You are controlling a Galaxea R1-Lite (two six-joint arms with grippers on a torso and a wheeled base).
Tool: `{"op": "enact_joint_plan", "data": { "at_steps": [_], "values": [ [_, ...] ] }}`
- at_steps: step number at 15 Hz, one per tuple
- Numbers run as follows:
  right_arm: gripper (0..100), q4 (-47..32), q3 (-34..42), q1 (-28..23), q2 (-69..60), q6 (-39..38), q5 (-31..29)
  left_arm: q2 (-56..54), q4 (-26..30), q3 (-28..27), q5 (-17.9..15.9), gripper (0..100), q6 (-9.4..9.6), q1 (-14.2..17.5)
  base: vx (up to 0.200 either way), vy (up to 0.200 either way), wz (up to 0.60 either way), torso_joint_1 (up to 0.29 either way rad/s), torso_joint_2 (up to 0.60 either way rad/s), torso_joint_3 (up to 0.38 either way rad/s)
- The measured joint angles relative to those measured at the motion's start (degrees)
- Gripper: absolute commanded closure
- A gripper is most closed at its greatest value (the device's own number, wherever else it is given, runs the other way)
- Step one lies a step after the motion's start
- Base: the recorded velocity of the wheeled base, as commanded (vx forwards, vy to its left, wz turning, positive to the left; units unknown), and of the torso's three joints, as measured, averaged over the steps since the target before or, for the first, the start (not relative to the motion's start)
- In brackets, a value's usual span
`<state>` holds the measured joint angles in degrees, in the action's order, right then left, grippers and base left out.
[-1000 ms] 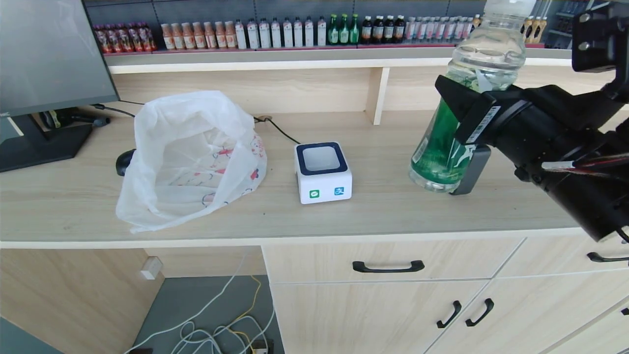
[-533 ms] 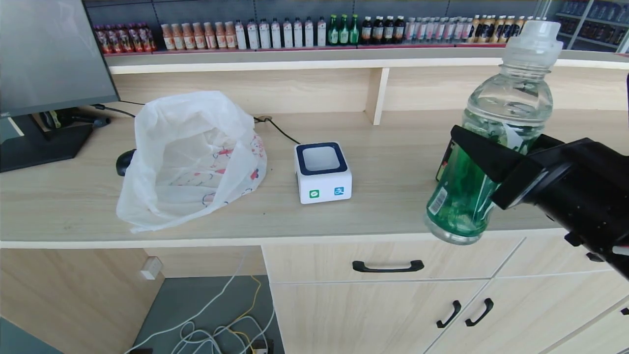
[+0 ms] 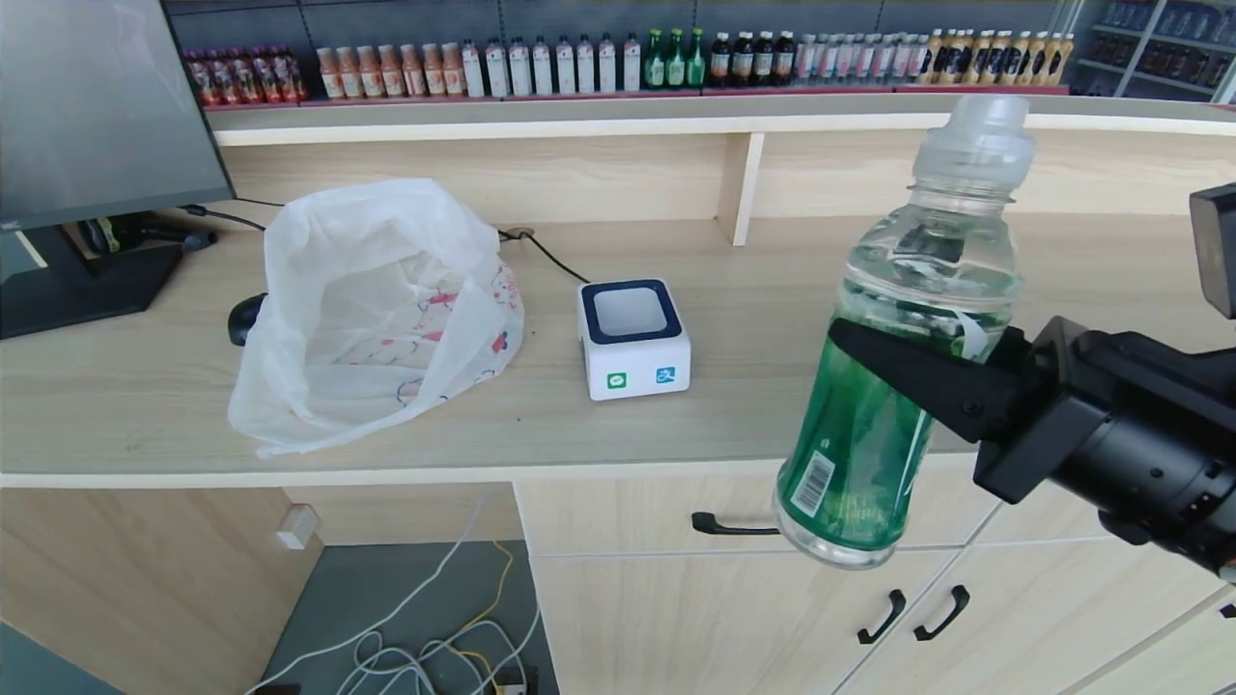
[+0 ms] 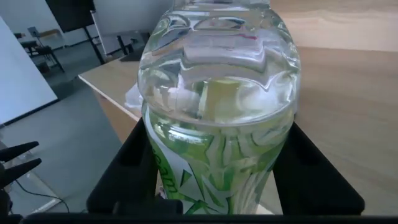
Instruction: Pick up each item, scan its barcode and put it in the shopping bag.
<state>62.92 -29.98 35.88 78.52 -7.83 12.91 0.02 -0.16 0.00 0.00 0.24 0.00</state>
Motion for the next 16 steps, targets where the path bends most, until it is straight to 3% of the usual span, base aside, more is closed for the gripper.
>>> {"op": "enact_joint_plan", "data": {
  "at_steps": [4,7,11,16],
  "values": [
    [100,5.0,-0.7,-0.6,3.0,-6.2,6.7,0.0,0.0,0.0,0.0,0,0.0,0.0,0.0,0.0,0.0,0.0,0.0,0.0],
    [100,13.9,-3.6,-1.2,8.2,-10.3,13.4,0.0,0.0,0.0,0.0,0,0.0,0.0,0.0,0.0,0.0,0.0,0.0,0.0],
    [100,19.6,-6.7,-1.4,14.4,-20.2,26.4,0.0,0.0,0.0,0.0,0,0.02,0.0,0.0,0.0,0.0,0.0,0.0,0.0],
    [100,21.7,-11.3,-1.4,17.2,-32.1,28.2,0.0,0.0,0.0,0.0,0,0.02,0.0,0.0,0.0,0.0,0.0,0.0,0.0]
  ]
}}
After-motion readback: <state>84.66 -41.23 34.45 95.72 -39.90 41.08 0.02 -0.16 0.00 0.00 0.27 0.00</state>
